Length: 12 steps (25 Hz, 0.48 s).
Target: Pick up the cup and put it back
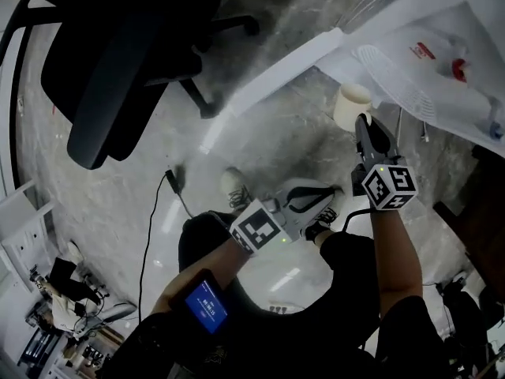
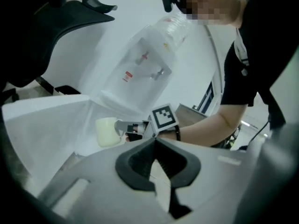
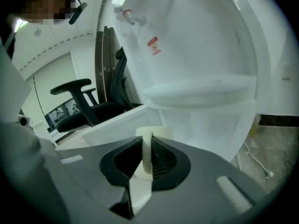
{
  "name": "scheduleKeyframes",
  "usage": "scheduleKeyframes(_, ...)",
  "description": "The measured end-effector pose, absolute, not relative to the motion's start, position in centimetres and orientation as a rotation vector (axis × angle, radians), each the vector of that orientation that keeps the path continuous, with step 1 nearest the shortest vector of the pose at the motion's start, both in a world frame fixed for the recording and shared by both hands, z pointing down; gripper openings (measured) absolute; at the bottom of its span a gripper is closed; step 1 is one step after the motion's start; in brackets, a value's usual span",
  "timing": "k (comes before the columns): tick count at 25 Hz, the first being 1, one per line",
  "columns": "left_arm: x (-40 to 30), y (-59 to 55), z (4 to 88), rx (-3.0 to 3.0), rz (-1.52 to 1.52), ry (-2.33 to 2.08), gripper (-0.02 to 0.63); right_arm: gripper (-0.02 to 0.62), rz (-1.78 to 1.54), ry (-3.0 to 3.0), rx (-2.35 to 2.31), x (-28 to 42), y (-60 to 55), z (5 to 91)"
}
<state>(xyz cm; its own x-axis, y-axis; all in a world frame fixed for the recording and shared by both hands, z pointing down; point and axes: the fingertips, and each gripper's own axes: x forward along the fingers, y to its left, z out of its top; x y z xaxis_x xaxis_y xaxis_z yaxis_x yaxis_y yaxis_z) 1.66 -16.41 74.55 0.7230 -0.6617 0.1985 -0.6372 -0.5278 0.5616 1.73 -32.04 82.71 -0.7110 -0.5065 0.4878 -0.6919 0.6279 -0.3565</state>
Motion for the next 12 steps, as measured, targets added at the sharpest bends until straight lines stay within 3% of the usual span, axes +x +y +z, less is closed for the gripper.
scheduleKeyframes(12, 0.8, -20.1, 85.0, 2.328, -0.152, -0.675, 0.005, 0.043, 0.627, -2.388, 1.403, 4.7, -48.3, 100.9)
